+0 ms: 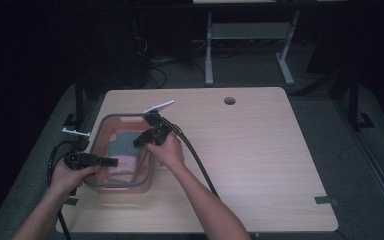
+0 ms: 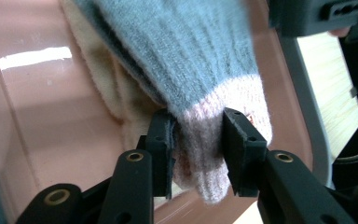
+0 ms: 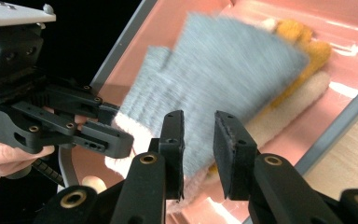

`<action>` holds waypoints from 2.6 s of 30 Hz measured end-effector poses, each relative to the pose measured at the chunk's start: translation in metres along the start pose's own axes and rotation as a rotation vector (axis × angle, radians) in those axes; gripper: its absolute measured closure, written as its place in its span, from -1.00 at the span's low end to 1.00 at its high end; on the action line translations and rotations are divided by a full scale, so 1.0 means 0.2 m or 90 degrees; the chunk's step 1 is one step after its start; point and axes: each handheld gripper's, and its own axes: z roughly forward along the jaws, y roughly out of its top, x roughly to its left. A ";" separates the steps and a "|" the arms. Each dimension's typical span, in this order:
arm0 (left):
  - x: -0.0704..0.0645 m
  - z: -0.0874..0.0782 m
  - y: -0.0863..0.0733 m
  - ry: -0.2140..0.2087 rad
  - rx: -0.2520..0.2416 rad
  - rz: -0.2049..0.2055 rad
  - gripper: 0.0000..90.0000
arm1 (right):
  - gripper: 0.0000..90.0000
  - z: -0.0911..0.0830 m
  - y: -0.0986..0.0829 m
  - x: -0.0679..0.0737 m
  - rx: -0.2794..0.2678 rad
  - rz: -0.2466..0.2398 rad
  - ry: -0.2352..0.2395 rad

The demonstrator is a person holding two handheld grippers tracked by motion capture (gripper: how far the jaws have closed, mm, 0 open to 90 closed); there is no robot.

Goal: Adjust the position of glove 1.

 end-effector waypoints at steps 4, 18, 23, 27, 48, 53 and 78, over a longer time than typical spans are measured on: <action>-0.01 -0.01 0.01 0.005 -0.005 0.003 0.31 | 0.62 -0.02 0.00 0.00 -0.006 -0.007 -0.002; -0.07 -0.08 0.05 0.025 -0.048 0.016 0.16 | 0.57 -0.10 0.00 0.00 -0.025 -0.008 0.015; -0.10 -0.10 0.08 0.019 -0.060 0.022 0.14 | 0.53 -0.15 -0.01 -0.02 -0.038 -0.007 0.021; -0.11 -0.13 0.09 0.005 -0.078 0.025 0.11 | 0.48 -0.20 -0.03 -0.04 -0.041 -0.002 0.025; -0.31 -0.06 0.15 -0.046 -0.092 0.071 -0.11 | 0.28 -0.40 -0.11 -0.15 -0.076 0.012 0.021; -0.34 -0.03 0.16 -0.055 -0.086 0.075 -0.11 | 0.24 -0.46 -0.13 -0.17 -0.084 0.016 0.017; -0.45 0.07 0.18 -0.082 -0.083 0.097 -0.24 | 0.16 -0.59 -0.20 -0.28 -0.095 0.030 -0.017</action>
